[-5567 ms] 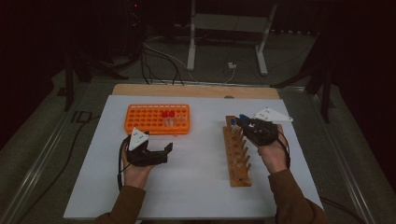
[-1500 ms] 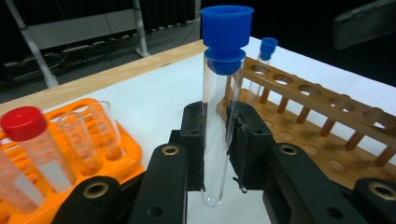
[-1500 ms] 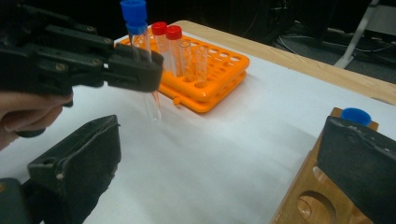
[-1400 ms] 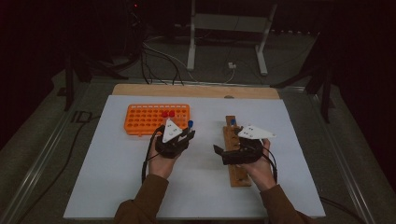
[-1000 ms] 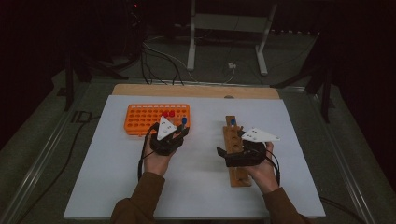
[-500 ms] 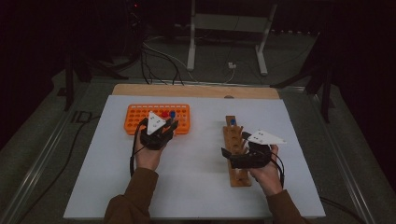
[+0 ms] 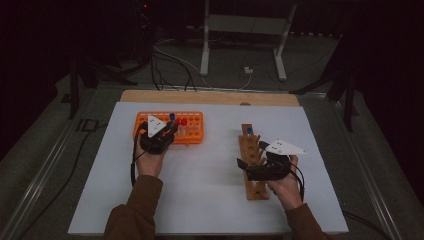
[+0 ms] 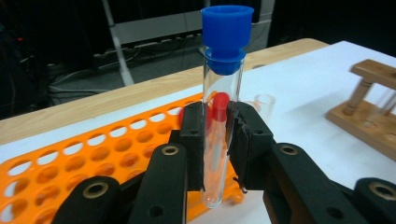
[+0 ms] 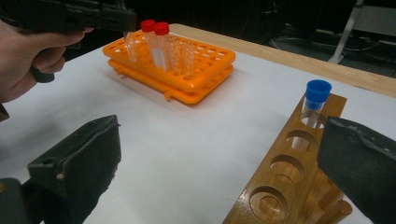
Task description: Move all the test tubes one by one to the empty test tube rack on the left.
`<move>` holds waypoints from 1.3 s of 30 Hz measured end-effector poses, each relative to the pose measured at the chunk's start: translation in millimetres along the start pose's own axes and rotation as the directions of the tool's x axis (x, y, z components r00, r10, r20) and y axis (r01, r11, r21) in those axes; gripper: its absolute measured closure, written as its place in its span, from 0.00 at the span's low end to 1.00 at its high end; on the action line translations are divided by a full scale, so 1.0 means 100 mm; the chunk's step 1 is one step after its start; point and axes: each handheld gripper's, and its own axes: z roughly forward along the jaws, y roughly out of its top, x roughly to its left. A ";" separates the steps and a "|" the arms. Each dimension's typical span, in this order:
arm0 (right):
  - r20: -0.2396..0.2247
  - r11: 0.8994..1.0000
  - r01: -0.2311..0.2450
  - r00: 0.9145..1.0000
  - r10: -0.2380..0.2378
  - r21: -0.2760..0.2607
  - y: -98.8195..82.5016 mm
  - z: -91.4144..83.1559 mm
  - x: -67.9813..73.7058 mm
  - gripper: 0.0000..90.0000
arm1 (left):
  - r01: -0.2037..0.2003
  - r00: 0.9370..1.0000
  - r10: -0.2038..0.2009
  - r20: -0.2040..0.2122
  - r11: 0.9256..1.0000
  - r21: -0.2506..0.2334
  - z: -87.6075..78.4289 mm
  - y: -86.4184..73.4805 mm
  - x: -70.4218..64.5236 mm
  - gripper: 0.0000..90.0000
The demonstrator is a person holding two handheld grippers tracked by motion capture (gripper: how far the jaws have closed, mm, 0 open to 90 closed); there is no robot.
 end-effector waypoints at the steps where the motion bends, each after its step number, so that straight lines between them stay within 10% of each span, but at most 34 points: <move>1: 0.000 1.000 0.000 1.000 0.000 0.000 0.00 0.00 0.00 0.00 | 0.006 1.000 -0.006 -0.006 1.000 -0.002 0.01 0.00 0.02 0.85; 18: -0.009 1.000 -0.002 1.000 0.002 -0.006 -0.01 0.01 0.01 0.00 | 0.075 0.995 -0.073 -0.061 0.997 0.029 0.25 -0.11 0.20 0.84; 39: -0.017 1.000 0.002 1.000 -0.002 0.003 -0.03 0.03 0.02 0.00 | 0.035 0.998 -0.024 -0.061 0.981 0.191 0.45 -0.30 0.19 0.85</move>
